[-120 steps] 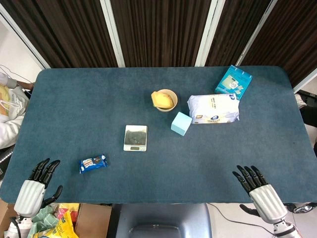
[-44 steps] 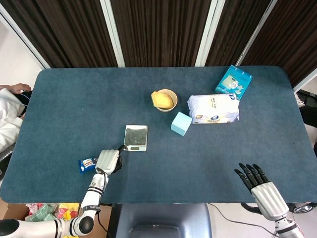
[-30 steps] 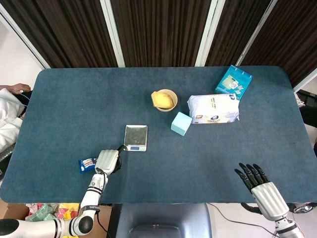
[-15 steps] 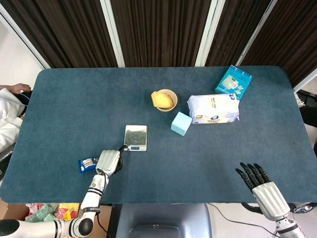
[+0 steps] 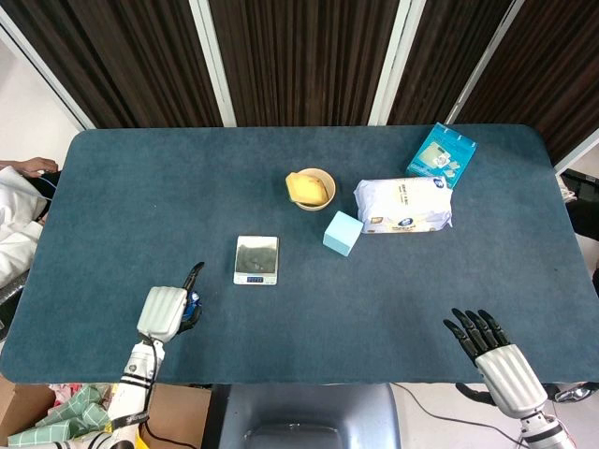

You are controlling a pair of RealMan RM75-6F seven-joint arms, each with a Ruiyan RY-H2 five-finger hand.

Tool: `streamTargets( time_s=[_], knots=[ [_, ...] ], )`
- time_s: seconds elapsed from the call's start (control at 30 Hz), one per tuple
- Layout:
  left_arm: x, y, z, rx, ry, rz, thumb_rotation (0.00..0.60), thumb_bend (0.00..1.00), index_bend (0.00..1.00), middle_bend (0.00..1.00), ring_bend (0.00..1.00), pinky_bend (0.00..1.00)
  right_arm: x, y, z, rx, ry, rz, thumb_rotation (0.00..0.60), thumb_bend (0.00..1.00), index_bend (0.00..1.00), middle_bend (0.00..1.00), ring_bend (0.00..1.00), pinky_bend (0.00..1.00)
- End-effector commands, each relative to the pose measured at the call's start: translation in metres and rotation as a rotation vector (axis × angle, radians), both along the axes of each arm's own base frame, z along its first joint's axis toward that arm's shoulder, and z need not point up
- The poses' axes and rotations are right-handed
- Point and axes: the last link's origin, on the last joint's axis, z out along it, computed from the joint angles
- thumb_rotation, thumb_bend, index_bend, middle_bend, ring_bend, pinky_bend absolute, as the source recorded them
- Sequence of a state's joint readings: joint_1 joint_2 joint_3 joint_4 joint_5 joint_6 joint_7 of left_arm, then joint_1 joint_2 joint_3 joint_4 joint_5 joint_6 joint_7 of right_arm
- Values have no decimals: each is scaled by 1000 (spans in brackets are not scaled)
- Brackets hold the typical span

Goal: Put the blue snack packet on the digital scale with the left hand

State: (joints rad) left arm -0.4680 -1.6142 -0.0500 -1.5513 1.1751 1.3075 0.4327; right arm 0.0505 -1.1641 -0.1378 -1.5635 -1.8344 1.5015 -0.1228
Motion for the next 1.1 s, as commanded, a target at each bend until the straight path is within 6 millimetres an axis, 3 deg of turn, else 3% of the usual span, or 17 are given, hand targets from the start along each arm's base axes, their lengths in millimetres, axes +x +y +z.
streamTargets(
  time_s=[0.03, 0.33, 0.77, 0.93, 1.1],
  knots=[
    [-24, 0, 3, -12, 62, 75, 600, 372, 30, 1000, 1000, 1000, 1, 0, -2, 7, 1, 4, 600, 175, 0, 0, 0, 0],
    [-47, 1, -3, -60, 155, 158, 600, 356, 73, 1000, 1000, 1000, 2, -1, -4, 6, 5, 3, 600, 174, 0, 0, 0, 0],
    [-41, -6, 6, -139, 114, 183, 600, 346, 73, 1000, 1000, 1000, 2, -1, -6, 16, 11, 4, 600, 174, 0, 0, 0, 0],
    [-48, -3, 5, -162, 130, 214, 600, 346, 83, 1000, 1000, 1000, 2, 0, -7, 17, 14, 6, 600, 175, 0, 0, 0, 0],
    [-52, 1, 3, -161, 137, 231, 600, 344, 173, 1000, 1000, 1000, 2, 0, -6, 14, 14, 5, 600, 174, 0, 0, 0, 0]
  ],
)
